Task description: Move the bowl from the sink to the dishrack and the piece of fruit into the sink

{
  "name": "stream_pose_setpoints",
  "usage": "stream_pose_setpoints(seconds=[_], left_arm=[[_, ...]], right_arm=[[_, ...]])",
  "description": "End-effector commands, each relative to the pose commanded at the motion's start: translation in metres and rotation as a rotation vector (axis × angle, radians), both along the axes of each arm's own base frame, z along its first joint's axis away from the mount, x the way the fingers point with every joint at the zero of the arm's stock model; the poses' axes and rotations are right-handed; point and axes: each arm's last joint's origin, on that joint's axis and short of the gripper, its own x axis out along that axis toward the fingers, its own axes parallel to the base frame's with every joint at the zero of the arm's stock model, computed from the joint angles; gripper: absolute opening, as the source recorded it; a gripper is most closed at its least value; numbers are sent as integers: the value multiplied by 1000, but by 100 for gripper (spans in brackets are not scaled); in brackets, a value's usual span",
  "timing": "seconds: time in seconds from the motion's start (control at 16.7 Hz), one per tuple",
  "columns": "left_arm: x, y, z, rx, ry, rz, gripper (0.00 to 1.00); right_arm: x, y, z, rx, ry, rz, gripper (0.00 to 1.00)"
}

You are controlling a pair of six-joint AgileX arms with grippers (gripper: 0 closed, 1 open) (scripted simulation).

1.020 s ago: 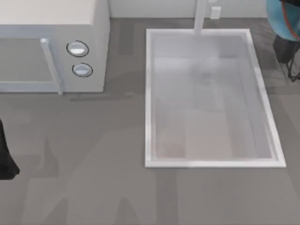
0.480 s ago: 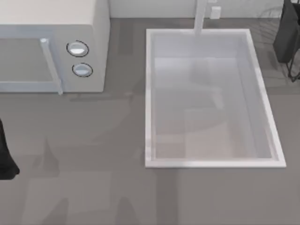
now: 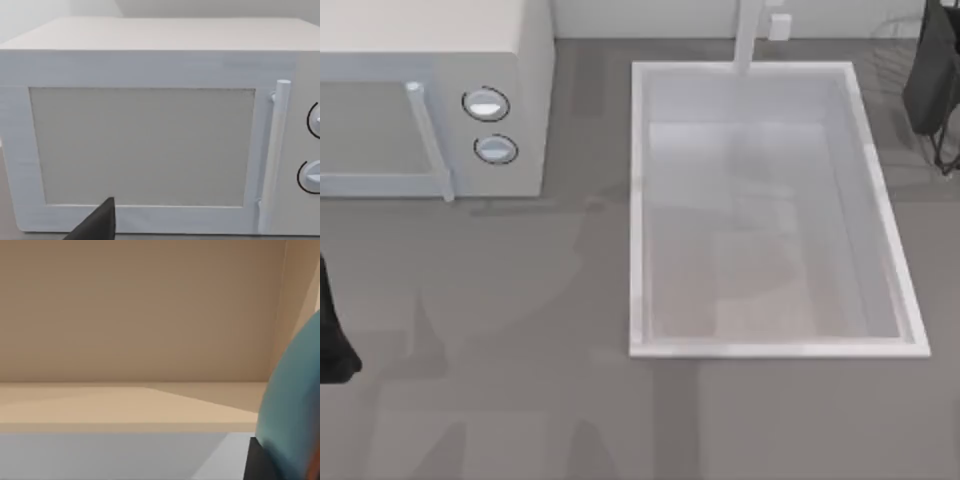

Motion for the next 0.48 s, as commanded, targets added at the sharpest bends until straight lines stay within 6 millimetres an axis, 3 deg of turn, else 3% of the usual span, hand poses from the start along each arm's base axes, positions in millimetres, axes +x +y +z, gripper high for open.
stream_pose_setpoints(seconds=[0.24, 0.48], left_arm=[[0, 0, 0, 0, 0, 0, 100], [0, 0, 0, 0, 0, 0, 100]], right_arm=[[26, -7, -28, 9, 15, 3, 0], [66, -16, -85, 10, 13, -5, 0]])
